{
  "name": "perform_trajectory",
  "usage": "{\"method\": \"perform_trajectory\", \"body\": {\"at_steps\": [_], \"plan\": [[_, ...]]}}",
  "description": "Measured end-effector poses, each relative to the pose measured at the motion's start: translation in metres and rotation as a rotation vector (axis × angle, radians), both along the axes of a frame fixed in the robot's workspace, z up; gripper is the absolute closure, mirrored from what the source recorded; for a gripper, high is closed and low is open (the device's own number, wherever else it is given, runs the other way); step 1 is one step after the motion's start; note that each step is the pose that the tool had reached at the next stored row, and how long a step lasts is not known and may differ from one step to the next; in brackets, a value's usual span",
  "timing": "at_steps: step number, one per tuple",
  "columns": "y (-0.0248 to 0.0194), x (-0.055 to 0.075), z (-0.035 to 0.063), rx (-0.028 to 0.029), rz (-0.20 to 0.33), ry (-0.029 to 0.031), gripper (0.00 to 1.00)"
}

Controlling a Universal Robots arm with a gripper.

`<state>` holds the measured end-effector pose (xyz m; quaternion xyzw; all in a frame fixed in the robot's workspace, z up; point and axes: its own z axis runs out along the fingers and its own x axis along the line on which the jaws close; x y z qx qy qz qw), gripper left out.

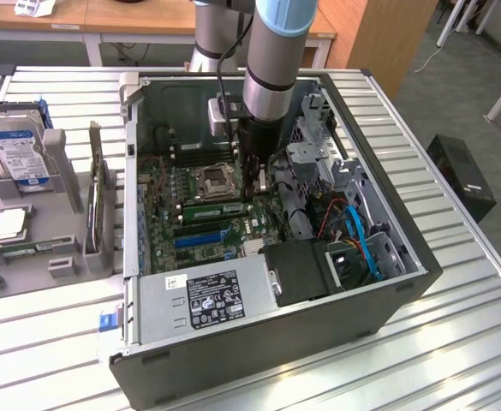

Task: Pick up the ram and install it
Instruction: 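Press down the ram until it locks into place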

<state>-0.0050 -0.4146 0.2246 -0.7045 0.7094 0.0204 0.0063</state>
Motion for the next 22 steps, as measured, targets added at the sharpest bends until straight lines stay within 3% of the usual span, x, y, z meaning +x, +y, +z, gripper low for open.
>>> {"method": "perform_trajectory", "body": {"at_steps": [5, 9, 22], "plan": [[-0.0001, 0.000, 0.0129, -0.0007, 0.000, 0.0001, 0.89], [-0.0001, 0.000, 0.0140, -0.0006, 0.000, 0.0002, 0.89], [-0.0001, -0.057, 0.0121, -0.0006, 0.000, 0.0001, 0.89]]}}
